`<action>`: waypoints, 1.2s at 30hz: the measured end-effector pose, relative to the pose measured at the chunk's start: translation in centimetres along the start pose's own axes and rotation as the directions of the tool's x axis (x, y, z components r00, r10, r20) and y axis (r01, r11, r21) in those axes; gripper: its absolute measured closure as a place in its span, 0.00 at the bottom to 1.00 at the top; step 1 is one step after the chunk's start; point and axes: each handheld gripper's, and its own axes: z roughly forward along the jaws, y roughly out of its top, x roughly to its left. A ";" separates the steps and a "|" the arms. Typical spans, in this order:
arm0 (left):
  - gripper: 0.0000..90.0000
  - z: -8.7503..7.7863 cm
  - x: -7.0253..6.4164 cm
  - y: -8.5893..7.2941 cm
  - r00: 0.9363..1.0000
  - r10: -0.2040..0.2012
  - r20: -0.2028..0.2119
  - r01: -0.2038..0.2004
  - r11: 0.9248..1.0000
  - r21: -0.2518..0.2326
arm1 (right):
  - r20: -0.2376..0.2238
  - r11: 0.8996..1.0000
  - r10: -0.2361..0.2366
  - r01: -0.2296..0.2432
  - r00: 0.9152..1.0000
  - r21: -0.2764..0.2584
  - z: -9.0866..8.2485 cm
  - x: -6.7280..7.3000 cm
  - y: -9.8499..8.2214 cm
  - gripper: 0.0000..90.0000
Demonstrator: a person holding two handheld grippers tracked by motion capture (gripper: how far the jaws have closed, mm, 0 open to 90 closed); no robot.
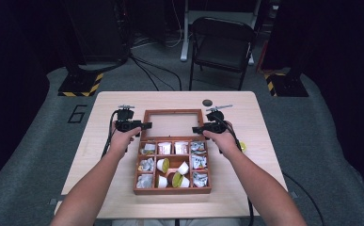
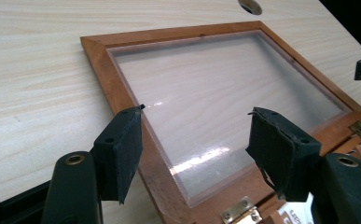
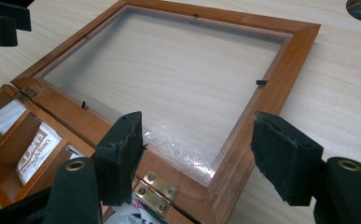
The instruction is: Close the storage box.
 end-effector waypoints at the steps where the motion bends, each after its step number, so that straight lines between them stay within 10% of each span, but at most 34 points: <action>1: 0.39 0.1 0.1 0.0 1.000 -0.002 -0.003 0.002 1.000 0.003 | 0.000 1.000 0.013 -0.013 1.000 0.009 0.0 0.1 0.0 0.37; 36: 0.41 0.4 0.9 -0.7 1.000 -0.020 0.000 0.020 0.999 0.032 | 0.002 0.998 0.060 -0.060 0.998 -0.016 0.2 -1.2 -0.4 0.37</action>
